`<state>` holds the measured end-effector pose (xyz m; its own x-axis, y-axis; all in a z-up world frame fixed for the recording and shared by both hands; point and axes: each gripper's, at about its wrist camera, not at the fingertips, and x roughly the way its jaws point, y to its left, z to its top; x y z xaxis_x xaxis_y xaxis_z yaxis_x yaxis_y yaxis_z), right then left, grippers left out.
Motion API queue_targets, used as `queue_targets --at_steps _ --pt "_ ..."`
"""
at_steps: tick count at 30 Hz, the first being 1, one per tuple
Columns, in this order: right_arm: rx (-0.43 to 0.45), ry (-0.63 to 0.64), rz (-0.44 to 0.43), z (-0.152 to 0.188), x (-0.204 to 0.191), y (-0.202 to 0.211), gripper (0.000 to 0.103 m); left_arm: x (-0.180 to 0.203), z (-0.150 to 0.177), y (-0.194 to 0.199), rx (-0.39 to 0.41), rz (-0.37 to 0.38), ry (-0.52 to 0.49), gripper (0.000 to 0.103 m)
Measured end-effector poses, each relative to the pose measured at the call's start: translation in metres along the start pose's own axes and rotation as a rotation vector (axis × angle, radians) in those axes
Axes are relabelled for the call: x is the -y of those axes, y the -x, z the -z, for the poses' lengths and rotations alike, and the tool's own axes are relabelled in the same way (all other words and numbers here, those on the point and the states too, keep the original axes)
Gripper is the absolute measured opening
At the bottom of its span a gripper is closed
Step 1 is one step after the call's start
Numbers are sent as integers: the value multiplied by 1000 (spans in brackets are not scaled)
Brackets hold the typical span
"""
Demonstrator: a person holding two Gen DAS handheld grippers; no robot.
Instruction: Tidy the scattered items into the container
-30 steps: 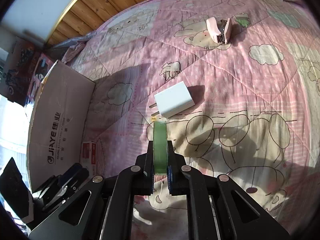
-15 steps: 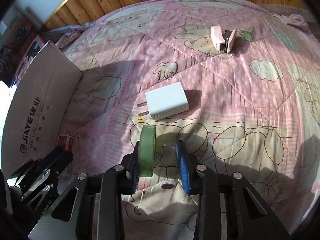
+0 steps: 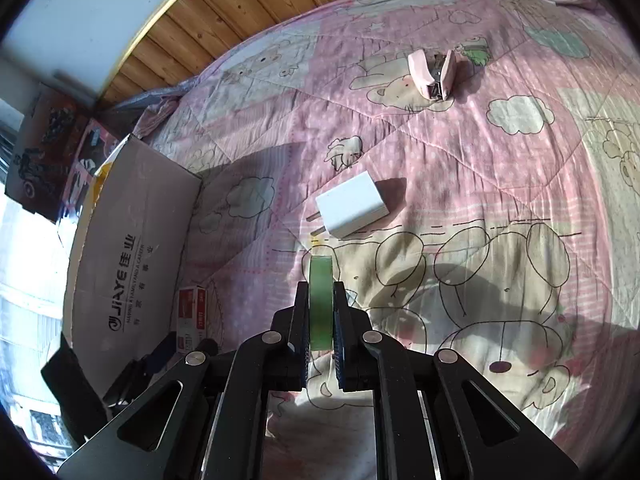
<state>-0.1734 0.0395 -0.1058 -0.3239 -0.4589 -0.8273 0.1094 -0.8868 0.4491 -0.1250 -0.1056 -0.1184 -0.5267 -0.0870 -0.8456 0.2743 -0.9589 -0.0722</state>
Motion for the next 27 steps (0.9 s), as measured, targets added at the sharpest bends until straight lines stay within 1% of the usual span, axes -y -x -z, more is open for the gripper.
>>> queue_targets --at_steps 1,2,4,6,8,9,10,13,14,15,17,18,19,22,25,27 --pt "-3 2 0 0 0 0 11 1 0 -4 6 -23 -2 62" --pt "-6 1 -3 0 0 -1 11 2 -2 -4 31 -37 -4 62" --pt "-13 -2 -13 1 0 -1 11 2 -6 -9 38 -38 4 62" --pt "-16 1 -21 2 -1 -1 11 3 -9 -12 36 -20 5 62" --pt "-16 5 -30 2 -2 1 11 3 -12 -12 32 23 2 53" --pt "-15 6 -33 2 -3 2 11 4 -12 -10 30 56 -5 38" --pt "-14 7 -35 2 -3 2 11 3 -13 -11 20 75 -12 39" --pt "-15 2 -40 3 -3 4 11 -6 -12 -7 6 74 10 40" --pt "-16 3 -42 3 -3 4 11 -10 -12 -7 4 72 21 43" --pt "-15 6 -43 3 -4 4 11 -11 -11 -8 3 64 17 53" --pt "-17 14 -45 4 -7 3 11 -7 -11 -10 1 41 -12 53" --pt "-18 17 -44 5 -8 3 11 -3 -12 -10 -8 44 -24 53" --pt "-19 19 -45 5 -8 3 11 0 -13 -8 -8 49 -33 39" --pt "-14 8 -61 4 -7 3 10 5 -10 -2 -15 71 -41 39" --pt "-10 -8 -98 4 -6 7 10 9 -7 11 -9 90 -48 39" --pt "0 2 -102 5 -9 10 10 13 -7 19 -2 97 -57 38"
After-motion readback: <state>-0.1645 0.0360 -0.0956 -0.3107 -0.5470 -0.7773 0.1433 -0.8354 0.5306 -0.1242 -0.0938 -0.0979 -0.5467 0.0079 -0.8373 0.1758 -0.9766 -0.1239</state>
